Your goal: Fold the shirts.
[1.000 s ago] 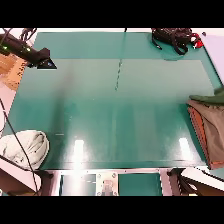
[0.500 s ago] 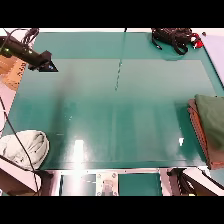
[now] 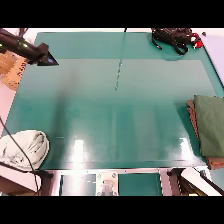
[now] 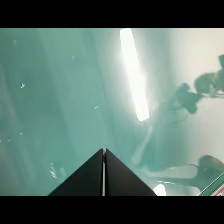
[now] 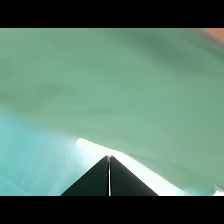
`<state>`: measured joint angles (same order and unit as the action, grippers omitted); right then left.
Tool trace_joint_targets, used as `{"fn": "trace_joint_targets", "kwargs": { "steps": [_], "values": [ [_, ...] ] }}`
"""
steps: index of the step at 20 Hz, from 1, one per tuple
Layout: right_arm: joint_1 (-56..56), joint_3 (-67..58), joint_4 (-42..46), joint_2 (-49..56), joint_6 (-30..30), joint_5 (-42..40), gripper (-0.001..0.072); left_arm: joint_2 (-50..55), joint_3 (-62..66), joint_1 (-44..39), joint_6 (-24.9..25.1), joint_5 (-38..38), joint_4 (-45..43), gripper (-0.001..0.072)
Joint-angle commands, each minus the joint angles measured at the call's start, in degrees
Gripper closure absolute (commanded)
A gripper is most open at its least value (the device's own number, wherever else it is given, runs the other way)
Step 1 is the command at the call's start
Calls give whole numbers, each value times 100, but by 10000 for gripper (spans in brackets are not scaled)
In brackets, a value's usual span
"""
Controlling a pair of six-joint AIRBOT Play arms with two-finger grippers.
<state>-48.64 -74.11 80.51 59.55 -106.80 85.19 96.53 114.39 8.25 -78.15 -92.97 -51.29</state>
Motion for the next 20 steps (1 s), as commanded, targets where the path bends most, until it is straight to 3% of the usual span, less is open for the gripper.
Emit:
{"fn": "trace_joint_targets", "kwargs": {
  "steps": [1, 3, 7, 11, 13, 20],
  "values": [
    [1646, -354, -426, -50, 98, -133, 695, -855, -575, 2, 87, 50, -245, 683],
    [2684, 76, -424, -208, 96, -232, 696, -1545, -1530, 2, 223, 122, -267, 682],
    [4688, 1757, -428, -750, -50, -1248, 695, -3324, -4371, 2, 321, 601, -267, 683],
    [5930, 2855, -435, -769, -105, -2295, 695, -4756, -6579, 2, 306, 1080, -238, 682],
    [6131, 2981, -474, -769, -101, -2684, 695, -4920, -6922, 2, 326, 999, -243, 681],
    [6172, 2986, -470, -769, -98, -2669, 695, -4913, -6957, 2, 321, 1172, -238, 681]
  ]
}}
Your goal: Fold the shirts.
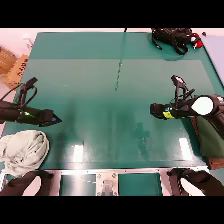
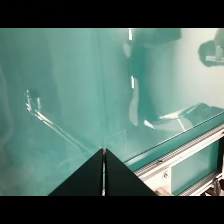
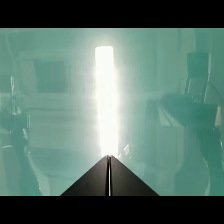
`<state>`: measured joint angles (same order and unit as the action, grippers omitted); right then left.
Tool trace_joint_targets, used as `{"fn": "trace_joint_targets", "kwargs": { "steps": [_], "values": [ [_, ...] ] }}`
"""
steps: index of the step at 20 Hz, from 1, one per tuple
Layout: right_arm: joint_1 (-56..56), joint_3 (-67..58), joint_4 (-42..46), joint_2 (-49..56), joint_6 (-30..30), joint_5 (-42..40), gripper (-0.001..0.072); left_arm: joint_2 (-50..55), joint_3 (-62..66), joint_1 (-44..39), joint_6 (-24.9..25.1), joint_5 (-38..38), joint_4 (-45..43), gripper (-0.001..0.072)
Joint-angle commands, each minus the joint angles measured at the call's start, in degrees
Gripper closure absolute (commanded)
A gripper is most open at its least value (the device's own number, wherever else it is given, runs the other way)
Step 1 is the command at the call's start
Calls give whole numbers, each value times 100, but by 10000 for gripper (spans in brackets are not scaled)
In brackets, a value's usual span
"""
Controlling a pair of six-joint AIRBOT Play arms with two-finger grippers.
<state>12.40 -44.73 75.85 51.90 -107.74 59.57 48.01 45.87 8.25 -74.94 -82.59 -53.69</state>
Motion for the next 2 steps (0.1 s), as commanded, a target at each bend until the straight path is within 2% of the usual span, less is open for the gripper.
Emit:
{"fn": "trace_joint_targets", "kwargs": {
  "steps": [1, 2],
  "values": [
    [68, 48, -4, -4, -2, -107, 695, -61, -105, 2, 0, 144, 2, 681],
    [68, 48, -4, -4, -4, -107, 695, -61, -105, 2, -4, 146, 4, 681]
  ]
}}
